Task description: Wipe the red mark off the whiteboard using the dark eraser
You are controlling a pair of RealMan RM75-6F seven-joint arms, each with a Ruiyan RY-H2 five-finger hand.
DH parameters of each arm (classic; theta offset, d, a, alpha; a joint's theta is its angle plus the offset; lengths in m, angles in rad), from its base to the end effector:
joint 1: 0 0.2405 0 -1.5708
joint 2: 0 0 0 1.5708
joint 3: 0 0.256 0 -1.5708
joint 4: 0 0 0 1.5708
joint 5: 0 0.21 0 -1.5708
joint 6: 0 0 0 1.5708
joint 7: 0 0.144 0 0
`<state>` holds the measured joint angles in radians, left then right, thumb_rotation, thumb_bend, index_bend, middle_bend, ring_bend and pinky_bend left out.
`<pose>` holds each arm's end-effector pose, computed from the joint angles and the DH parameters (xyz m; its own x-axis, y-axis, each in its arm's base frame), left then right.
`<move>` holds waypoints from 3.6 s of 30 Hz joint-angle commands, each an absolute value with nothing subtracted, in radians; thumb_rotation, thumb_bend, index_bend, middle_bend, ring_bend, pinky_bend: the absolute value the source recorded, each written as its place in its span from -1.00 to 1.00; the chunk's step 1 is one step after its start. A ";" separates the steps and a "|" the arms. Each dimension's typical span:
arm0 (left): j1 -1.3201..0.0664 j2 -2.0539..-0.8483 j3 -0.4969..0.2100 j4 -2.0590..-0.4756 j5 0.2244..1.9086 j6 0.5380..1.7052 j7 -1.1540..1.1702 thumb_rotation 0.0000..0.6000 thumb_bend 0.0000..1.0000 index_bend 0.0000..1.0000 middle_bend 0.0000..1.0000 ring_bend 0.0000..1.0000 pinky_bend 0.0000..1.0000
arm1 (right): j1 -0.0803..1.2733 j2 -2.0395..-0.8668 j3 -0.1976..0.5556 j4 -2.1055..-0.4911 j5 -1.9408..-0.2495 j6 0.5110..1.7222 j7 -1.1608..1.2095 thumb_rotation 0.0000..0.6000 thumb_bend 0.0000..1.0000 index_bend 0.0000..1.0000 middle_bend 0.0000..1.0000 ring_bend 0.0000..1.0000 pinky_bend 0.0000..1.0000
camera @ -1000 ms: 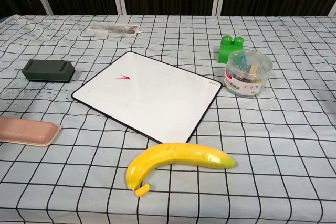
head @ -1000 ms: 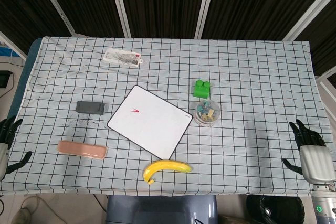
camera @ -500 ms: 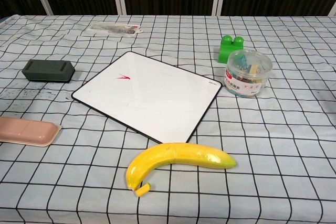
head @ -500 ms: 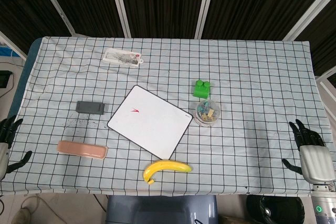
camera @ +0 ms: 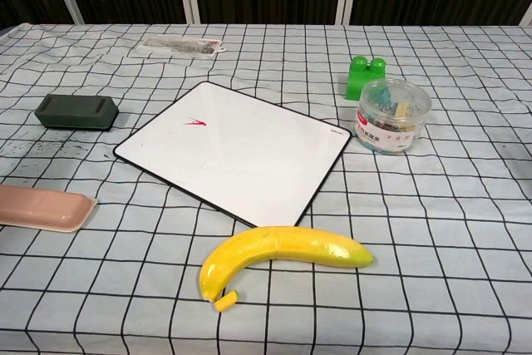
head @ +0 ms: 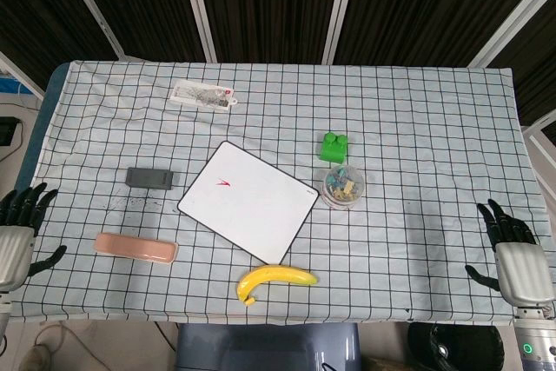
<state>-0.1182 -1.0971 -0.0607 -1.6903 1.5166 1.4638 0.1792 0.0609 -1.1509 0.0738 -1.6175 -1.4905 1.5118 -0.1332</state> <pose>-0.2885 0.1917 0.1567 0.5061 -0.0055 0.8624 0.8605 -0.0641 -0.5054 -0.3093 -0.1782 0.1558 0.4794 0.0338 0.8769 -0.8776 0.0245 0.4788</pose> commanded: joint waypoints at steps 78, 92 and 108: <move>-0.769 -1.429 -0.132 -1.173 0.998 0.731 0.333 1.00 -0.64 -0.40 -0.38 -0.69 -0.63 | 0.061 -1.144 0.085 -1.625 -1.442 1.483 -0.113 1.00 -0.94 -1.00 -0.85 -0.66 -0.63; -0.773 -1.456 -0.116 -1.140 1.028 0.729 0.313 1.00 -0.62 -0.35 -0.33 -0.65 -0.60 | 0.062 -1.142 0.088 -1.627 -1.436 1.480 -0.112 1.00 -0.94 -1.00 -0.85 -0.66 -0.63; -0.777 -1.462 -0.108 -1.141 1.058 0.759 0.333 1.00 -0.45 -0.11 -0.12 -0.52 -0.44 | 0.063 -1.140 0.089 -1.628 -1.431 1.476 -0.107 1.00 -0.94 -1.00 -0.85 -0.66 -0.64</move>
<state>-0.7767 -1.4664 -0.1071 -1.1351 1.0541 0.7532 0.3280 0.0626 -1.1398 0.0885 -1.6285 -1.4314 1.4758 -0.1067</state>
